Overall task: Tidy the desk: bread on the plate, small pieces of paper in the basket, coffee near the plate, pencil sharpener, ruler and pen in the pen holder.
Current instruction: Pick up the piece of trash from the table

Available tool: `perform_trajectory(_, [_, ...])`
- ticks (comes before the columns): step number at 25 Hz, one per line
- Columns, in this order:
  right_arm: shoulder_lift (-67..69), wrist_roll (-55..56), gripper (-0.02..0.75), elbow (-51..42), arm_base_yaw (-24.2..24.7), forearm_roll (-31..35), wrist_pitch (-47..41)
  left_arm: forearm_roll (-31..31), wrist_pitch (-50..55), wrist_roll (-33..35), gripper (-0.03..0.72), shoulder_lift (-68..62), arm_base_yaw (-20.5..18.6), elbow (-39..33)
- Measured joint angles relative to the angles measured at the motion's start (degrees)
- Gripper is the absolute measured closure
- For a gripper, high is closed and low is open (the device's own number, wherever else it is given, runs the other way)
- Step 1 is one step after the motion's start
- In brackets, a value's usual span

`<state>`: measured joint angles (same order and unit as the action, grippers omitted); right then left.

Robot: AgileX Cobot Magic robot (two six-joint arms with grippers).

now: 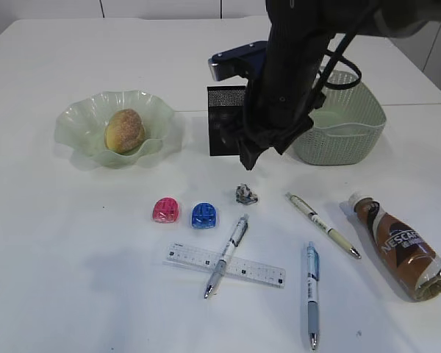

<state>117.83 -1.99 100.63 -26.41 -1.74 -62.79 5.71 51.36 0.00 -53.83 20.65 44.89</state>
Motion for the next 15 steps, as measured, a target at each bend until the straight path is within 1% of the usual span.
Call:
perform_trajectory(11, [4.6, -0.8, 0.241, -0.1, 0.0, 0.3, 1.9, 0.1, 0.0, 0.0, 0.304, 0.0, 0.0, 0.0])
perform_trajectory(15, [6.0, -0.8, 0.241, -0.1, 0.0, 0.3, 4.7, 0.1, 0.0, 0.0, 0.305, 0.0, 0.0, 0.0])
